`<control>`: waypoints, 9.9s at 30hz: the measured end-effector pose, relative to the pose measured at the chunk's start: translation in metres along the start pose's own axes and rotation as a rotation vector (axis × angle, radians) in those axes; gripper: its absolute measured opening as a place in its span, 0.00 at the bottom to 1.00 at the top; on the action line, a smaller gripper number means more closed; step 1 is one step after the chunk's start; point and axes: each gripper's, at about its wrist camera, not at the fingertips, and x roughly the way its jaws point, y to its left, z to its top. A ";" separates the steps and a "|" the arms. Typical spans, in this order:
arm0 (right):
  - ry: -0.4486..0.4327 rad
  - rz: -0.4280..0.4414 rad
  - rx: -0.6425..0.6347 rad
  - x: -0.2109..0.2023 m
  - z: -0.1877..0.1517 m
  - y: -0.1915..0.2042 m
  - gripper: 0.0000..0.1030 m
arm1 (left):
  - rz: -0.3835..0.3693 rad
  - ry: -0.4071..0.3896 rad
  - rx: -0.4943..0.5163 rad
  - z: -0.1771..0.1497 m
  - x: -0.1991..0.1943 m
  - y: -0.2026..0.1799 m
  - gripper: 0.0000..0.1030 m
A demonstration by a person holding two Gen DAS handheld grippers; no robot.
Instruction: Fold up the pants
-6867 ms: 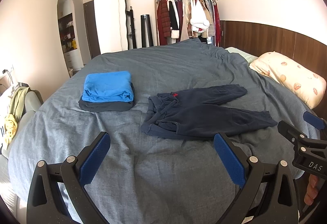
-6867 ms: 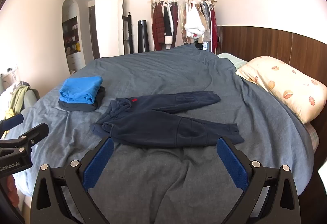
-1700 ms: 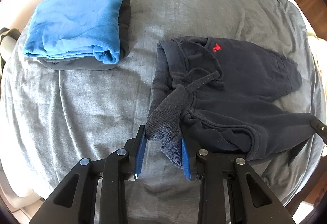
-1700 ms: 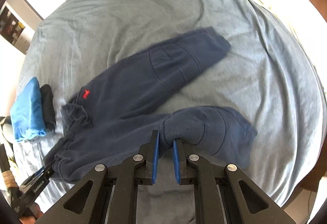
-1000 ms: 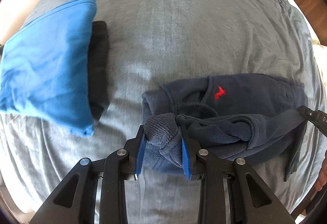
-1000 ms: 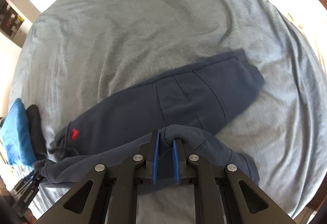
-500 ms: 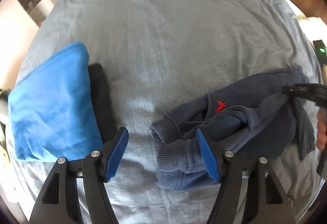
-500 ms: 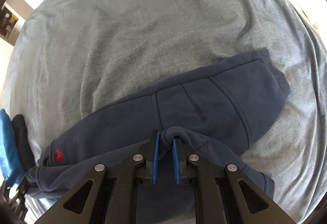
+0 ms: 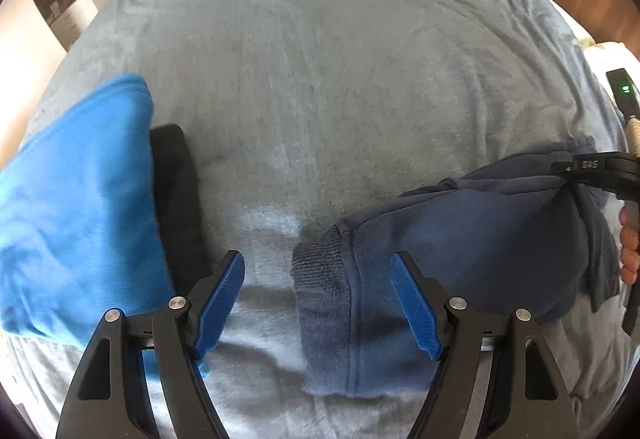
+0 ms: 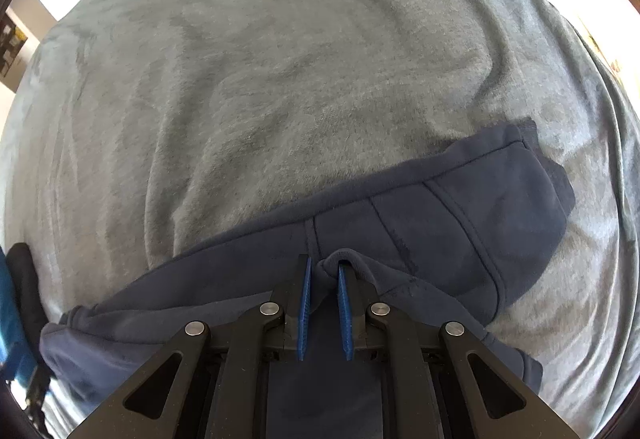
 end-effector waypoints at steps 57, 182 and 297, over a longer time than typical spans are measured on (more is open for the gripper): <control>0.002 0.373 0.051 -0.048 -0.133 -0.198 0.32 | -0.399 0.103 0.067 -0.063 -0.002 -0.279 0.45; -0.099 0.188 0.142 0.002 -0.006 -0.175 0.32 | -0.224 0.041 0.586 0.090 0.056 -0.219 0.36; -0.112 0.292 -0.359 -0.090 -0.126 0.020 0.48 | -0.052 -0.035 0.143 -0.087 -0.080 -0.021 0.66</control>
